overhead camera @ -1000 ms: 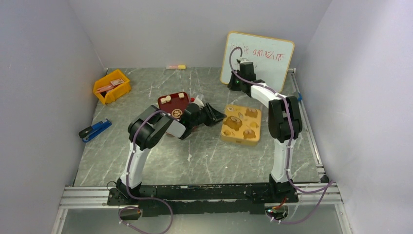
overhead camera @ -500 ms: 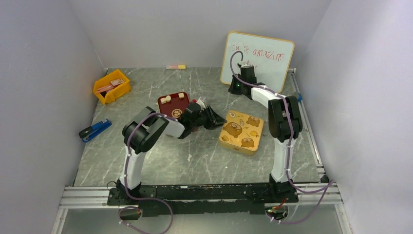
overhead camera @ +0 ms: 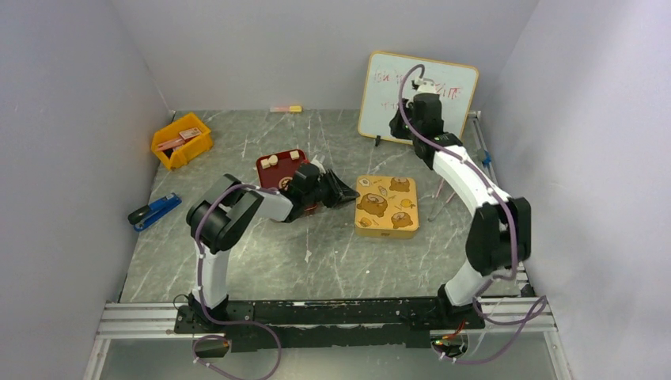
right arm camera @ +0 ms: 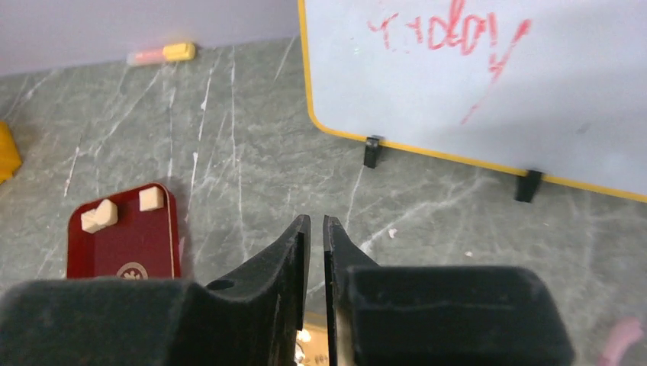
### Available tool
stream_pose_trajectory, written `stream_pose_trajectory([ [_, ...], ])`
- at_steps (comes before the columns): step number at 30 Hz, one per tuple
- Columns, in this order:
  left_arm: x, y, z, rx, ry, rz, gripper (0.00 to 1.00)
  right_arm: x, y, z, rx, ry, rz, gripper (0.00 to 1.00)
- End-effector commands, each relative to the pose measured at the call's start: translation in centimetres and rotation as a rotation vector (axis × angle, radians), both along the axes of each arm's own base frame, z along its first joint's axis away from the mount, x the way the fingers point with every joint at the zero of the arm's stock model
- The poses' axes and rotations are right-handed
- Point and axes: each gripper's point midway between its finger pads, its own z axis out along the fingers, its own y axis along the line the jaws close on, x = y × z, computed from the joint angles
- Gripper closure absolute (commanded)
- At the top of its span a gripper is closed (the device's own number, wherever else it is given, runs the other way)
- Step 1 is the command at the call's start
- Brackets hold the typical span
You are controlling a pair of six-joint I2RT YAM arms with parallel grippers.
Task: Pack the chocolate
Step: Close the box lid on the packing box.
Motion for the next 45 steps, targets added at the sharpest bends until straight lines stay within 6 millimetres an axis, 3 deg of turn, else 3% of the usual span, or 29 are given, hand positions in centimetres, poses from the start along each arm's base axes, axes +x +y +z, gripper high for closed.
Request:
stream_pose_trajectory([
  [1, -1.6, 5.8, -8.5, 0.293, 0.190, 0.094, 0.95, -3.6, -2.9, 0.0, -0.049, 0.027, -0.116, 0.78],
  [5, -0.7, 5.7, -6.8, 0.310, 0.141, 0.082, 0.91, -6.8, -4.5, -0.6, -0.054, 0.044, -0.174, 0.69],
  [11, 1.1, 5.0, -2.6, 0.311, 0.033, 0.060, 0.66, -9.9, -6.1, -2.8, -0.071, 0.091, -0.230, 0.66],
  [15, 2.0, 4.8, 0.1, 0.304, -0.040, 0.058, 0.55, -11.4, -7.1, -4.5, -0.101, 0.139, -0.262, 0.66],
  [19, 2.1, 4.7, 2.8, 0.277, -0.107, 0.052, 0.53, -13.0, -7.8, -6.8, -0.126, 0.191, -0.283, 0.66],
  [24, 1.2, 6.2, 4.4, 0.290, -0.148, 0.089, 0.54, -14.8, -8.6, -9.4, -0.154, 0.263, -0.304, 0.68],
  [27, 0.3, 7.1, 4.5, 0.309, -0.152, 0.100, 0.56, -15.8, -9.2, -10.5, -0.175, 0.295, -0.321, 0.74],
  [32, -1.3, 7.4, 2.9, 0.384, -0.143, 0.071, 0.63, -16.9, -9.7, -12.0, -0.195, 0.338, -0.342, 0.82],
  [39, -2.6, 6.1, -0.5, 0.512, -0.132, -0.015, 0.75, -17.3, -9.8, -14.4, -0.219, 0.400, -0.332, 0.88],
  [45, -3.2, 4.7, -2.3, 0.579, -0.135, -0.059, 0.77, -17.4, -8.8, -16.9, -0.211, 0.459, -0.281, 0.90],
])
